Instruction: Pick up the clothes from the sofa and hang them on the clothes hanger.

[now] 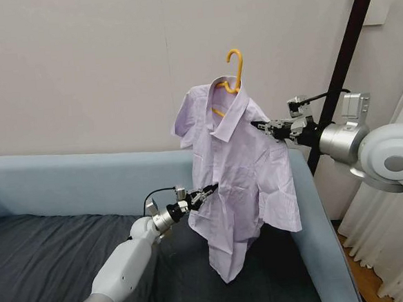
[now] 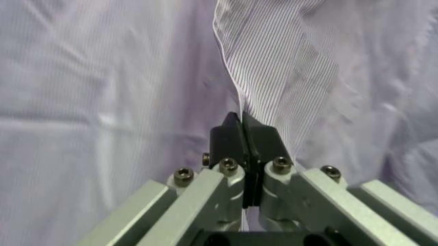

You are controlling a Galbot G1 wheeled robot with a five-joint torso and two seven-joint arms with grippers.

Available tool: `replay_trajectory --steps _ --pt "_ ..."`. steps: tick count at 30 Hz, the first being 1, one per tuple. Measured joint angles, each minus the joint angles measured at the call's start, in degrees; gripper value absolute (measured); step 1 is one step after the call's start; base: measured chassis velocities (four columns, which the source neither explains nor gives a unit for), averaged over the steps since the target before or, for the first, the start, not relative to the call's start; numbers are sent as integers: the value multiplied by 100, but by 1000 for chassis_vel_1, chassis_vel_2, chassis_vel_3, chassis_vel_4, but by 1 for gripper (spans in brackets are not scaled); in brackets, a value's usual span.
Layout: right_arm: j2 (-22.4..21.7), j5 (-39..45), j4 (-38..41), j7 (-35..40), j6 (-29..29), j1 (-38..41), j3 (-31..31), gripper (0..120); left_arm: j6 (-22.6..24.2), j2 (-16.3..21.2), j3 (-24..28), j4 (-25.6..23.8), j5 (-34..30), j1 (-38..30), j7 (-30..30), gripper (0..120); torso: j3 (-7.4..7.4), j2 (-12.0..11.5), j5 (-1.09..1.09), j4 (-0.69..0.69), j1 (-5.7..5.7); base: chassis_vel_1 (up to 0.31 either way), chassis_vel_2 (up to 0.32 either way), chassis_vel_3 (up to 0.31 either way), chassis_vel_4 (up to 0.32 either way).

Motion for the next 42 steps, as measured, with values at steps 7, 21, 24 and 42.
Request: replay_trajectory --steps 7,21,24,42 --pt "-69 444 70 317 -127 99 125 7 -520 215 182 -204 591 -131 -33 0 0 0 1 0 0 0 0 0 0" --pt "-290 770 196 345 -72 150 167 7 -954 66 71 -452 798 583 -664 3 0 0 1 0 0 0 0 0 0" --pt "-345 838 199 527 -117 186 169 7 -1057 103 -45 -661 743 898 -1001 20 0 0 0 -1 0 0 0 0 0" --pt "427 371 -597 1352 -460 984 -350 7 -1265 495 -1077 -2127 758 2945 -1418 81 0 0 -1 1 0 0 0 0 0"
